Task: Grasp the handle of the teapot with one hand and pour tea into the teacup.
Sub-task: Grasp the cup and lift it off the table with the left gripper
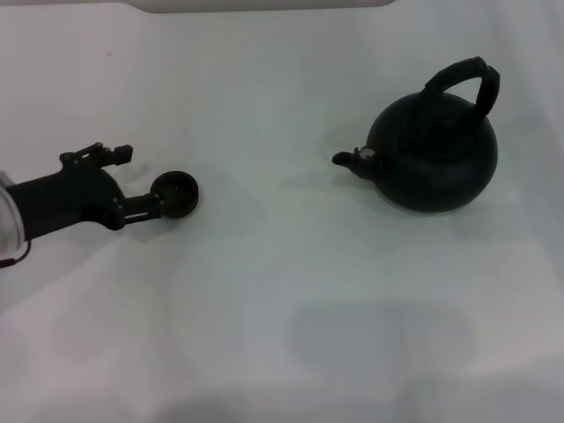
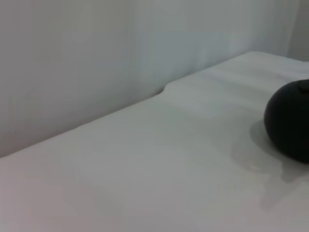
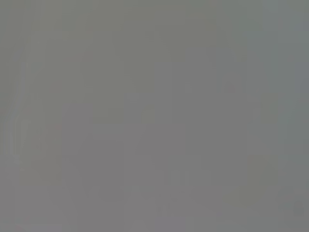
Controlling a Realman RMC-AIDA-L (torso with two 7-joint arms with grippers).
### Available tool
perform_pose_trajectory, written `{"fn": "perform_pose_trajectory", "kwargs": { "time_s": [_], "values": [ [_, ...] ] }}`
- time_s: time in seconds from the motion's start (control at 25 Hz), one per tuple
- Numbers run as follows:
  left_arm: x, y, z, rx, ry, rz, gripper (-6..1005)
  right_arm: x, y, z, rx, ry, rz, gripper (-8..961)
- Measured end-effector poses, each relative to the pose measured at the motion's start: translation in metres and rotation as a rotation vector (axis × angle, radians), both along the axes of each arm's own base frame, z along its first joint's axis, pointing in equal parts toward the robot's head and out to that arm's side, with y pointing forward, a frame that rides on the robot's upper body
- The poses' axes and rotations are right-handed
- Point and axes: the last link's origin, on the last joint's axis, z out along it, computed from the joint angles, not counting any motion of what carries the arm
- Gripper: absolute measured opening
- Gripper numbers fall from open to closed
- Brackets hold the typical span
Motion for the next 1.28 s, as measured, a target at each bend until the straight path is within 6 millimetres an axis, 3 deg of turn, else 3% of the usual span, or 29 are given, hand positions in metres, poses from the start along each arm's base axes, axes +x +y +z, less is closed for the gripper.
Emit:
{"fn": "perform_pose_trajectory", "kwargs": {
  "time_s": [0.6,1.28],
  "values": [
    [-0.006,-0.002,-0.018,-0.078,-0.026,0.038,881,-0.007,-0.001,0.002,0.018,0.001,0.044,840],
    [-0.014,0.000,-0.023,-0.058,0.008,0.037,882,-0.017,-0.001,0.003,0.031,-0.004,0.105,839]
  ]
}}
